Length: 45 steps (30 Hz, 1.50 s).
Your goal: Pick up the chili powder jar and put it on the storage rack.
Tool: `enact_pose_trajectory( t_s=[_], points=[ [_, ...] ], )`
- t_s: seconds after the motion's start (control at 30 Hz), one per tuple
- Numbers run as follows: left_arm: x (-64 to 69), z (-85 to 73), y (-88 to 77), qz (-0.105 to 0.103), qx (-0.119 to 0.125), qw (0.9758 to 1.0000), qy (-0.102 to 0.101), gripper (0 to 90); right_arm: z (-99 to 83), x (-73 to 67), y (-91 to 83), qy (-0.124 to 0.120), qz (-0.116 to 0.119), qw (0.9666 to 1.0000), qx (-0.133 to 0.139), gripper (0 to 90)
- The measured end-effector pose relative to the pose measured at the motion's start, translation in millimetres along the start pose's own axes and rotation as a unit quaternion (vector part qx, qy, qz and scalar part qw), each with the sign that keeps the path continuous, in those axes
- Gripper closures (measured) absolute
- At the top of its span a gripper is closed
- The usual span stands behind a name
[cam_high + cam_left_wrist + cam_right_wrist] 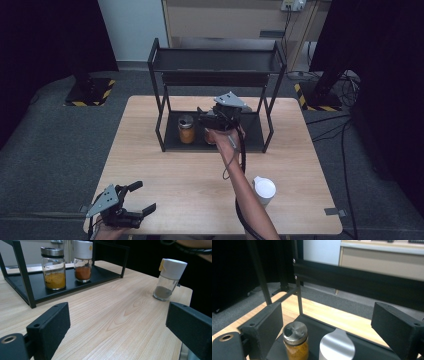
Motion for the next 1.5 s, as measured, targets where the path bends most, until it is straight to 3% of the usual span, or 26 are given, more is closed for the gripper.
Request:
enact_pose_trajectory(
  t_s=[0.17,0.4,0.6,1.07,1.2,1.5],
  points=[
    [0.7,0.3,0.6,0.002,-0.002,1.0,0.001,4.6,13.3,11.2,-21.3,-0.003,0.027,0.9996,0.004,10.3],
    [0.6,0.2,0.5,0.002,-0.002,1.0,0.001,4.6,26.4,16.8,-45.8,-0.048,0.053,0.9975,0.003,9.9],
    [0.9,0.3,0.7,0.004,-0.002,1.0,0.001,4.5,28.4,31.3,-65.2,-0.065,0.074,0.9951,-0.005,9.9],
    [1.5,1.0,2.5,0.006,-0.008,0.9999,0.002,3.8,14.3,83.0,-117.7,-0.05,0.115,0.9919,0.018,10.4],
    [1.7,1.0,2.8,0.005,-0.008,1.0,0.003,3.8,3.1,101.6,-129.9,-0.032,0.129,0.9909,0.023,10.5],
    [1.7,0.5,2.7,0.004,-0.005,1.0,0.002,3.7,-24.8,129.3,-156.4,-0.029,0.126,0.9913,0.025,10.5]
  ],
)
Point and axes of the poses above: each handheld gripper's, and its own axes: y roughly forward along the jaws, z roughly out of its top, x roughly to its right, the point moved 2 cm from there along y, roughly forward along the jaws, and after that the axes turned 12 degrees about -z, right-handed, at the moved point
